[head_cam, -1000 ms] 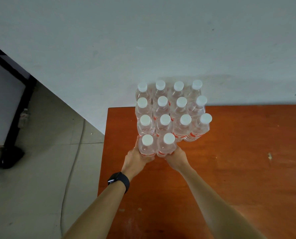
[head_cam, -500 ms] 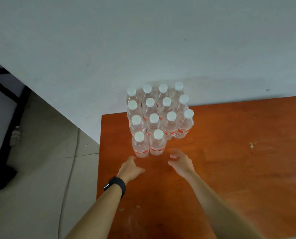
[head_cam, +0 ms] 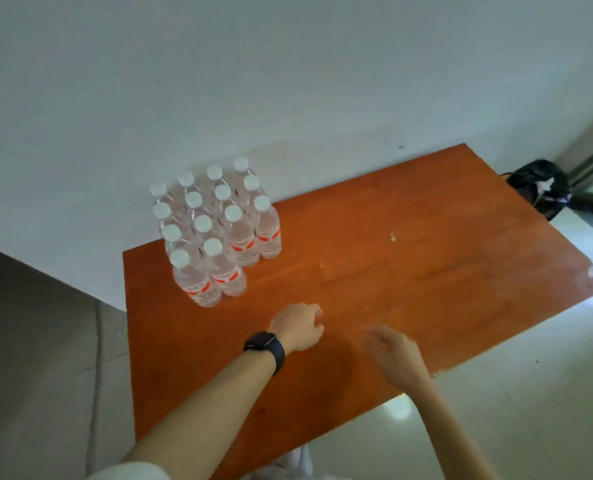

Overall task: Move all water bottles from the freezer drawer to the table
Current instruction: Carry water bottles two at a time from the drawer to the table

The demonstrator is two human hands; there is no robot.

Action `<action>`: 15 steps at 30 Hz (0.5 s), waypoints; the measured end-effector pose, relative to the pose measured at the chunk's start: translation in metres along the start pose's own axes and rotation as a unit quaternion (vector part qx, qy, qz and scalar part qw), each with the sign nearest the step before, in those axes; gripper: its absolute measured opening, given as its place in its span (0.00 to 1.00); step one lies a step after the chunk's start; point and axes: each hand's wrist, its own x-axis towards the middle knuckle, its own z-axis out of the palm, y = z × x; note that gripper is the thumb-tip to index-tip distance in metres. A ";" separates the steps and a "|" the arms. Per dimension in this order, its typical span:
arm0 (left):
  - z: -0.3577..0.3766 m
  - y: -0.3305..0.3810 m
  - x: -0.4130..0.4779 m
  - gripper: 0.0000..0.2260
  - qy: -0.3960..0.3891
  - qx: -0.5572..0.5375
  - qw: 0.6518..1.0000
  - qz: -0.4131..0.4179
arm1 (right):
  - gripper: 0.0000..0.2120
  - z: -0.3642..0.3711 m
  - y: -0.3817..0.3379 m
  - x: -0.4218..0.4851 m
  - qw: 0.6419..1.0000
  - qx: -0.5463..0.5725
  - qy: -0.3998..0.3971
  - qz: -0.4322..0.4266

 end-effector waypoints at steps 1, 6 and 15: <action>0.007 0.026 0.004 0.19 -0.001 0.026 0.999 0.027 | 0.12 -0.016 0.016 -0.018 0.999 -0.001 0.036 0.010; 0.064 0.183 0.006 0.19 -0.018 0.128 0.978 0.161 | 0.11 -0.097 0.109 -0.125 0.980 0.002 0.183 0.076; 0.182 0.485 -0.056 0.18 0.025 0.211 0.875 0.436 | 0.12 -0.224 0.263 -0.351 0.894 -0.025 0.404 0.193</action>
